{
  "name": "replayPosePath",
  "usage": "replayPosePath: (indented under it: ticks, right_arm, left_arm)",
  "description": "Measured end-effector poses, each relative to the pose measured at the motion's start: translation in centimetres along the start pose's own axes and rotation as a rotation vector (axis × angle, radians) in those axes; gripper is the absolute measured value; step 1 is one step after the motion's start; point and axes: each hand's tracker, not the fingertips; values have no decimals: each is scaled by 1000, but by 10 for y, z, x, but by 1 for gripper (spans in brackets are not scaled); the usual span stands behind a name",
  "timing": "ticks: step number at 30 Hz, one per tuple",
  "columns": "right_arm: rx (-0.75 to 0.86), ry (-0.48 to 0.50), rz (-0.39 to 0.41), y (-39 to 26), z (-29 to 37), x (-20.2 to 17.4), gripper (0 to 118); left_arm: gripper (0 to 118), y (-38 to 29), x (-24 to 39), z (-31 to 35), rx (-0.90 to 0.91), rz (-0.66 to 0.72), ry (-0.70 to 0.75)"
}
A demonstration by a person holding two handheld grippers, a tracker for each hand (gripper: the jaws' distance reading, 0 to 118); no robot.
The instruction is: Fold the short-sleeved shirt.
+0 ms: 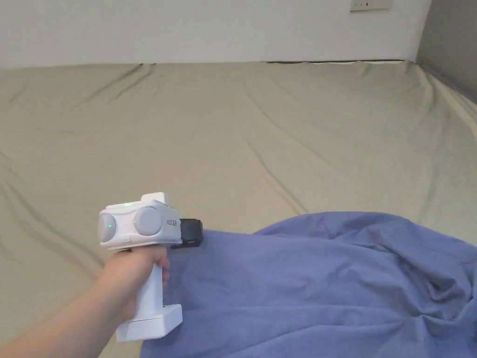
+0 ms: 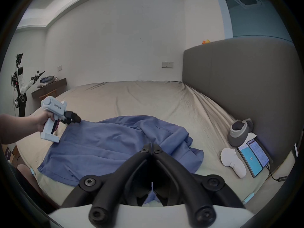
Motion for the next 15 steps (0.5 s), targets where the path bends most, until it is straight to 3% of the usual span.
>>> replayPosePath:
  ticks: [2,3,4,5,9,11,14,15]
  right_arm:
    - [-7,-6,-6,-3,-3,5,0]
    - [-14,-11,-5,-4,-4,8,0]
    - [-21,-14,-2,-6,-5,11,0]
    - [-25,-16,3,-7,-5,13,0]
    - [-44,-30,12,-18,-1,26,0]
    - [-70,-30,4,-24,4,33,0]
    - [-118,-54,17,-38,7,51,1]
    - [-127,-50,12,-43,4,59,11]
  left_arm:
    - [64,-10,11,3,70,-69,104]
    - [48,-11,18,6,86,-102,94]
    - [8,-13,22,8,84,-110,77]
    - [0,-13,23,13,99,-103,69]
    - [0,-14,26,29,105,-88,-18]
    - [0,-14,24,49,188,-132,-17]
    - [0,-9,17,91,285,-94,-68]
    - [0,-9,12,106,311,-83,-92]
